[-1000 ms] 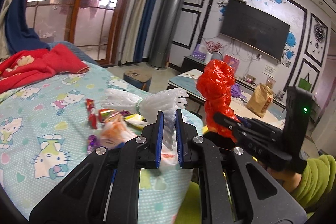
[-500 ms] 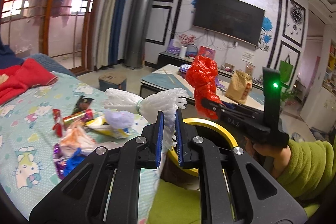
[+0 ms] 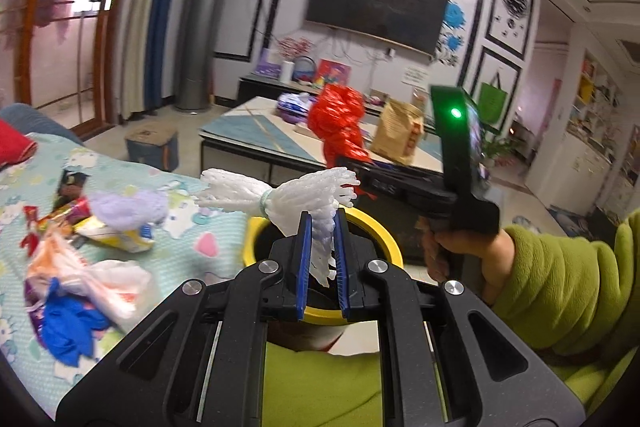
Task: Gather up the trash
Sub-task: 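Carry the red bag and white mesh sleeve over the yellow bin with both grippers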
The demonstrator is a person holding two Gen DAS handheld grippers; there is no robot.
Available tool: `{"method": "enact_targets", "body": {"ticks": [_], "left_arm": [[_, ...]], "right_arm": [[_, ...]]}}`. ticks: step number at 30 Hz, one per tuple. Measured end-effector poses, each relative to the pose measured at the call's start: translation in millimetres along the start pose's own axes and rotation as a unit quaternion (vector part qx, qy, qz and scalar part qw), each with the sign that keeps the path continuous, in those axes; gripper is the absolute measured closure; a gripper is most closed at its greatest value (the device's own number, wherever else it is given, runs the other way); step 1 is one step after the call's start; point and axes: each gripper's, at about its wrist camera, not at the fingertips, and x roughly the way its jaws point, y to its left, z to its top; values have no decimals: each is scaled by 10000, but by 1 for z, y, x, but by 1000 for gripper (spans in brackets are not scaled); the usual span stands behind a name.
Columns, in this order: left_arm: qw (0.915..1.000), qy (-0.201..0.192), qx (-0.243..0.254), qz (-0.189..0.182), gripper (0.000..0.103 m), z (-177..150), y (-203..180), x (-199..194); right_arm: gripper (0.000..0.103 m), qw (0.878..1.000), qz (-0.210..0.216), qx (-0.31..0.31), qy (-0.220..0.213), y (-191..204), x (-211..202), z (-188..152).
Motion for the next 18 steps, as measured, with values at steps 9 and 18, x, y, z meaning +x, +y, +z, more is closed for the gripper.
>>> {"method": "enact_targets", "body": {"ticks": [9, 18], "left_arm": [[9984, 403, 186, -337, 96, -8, -16, 34], [9943, 757, 293, -688, 96, -13, -18, 72]], "right_arm": [[78, 9986, -133, 302, 408, -22, 19, -5], [77, 9957, -164, 602, 687, -41, 35, -11]]}}
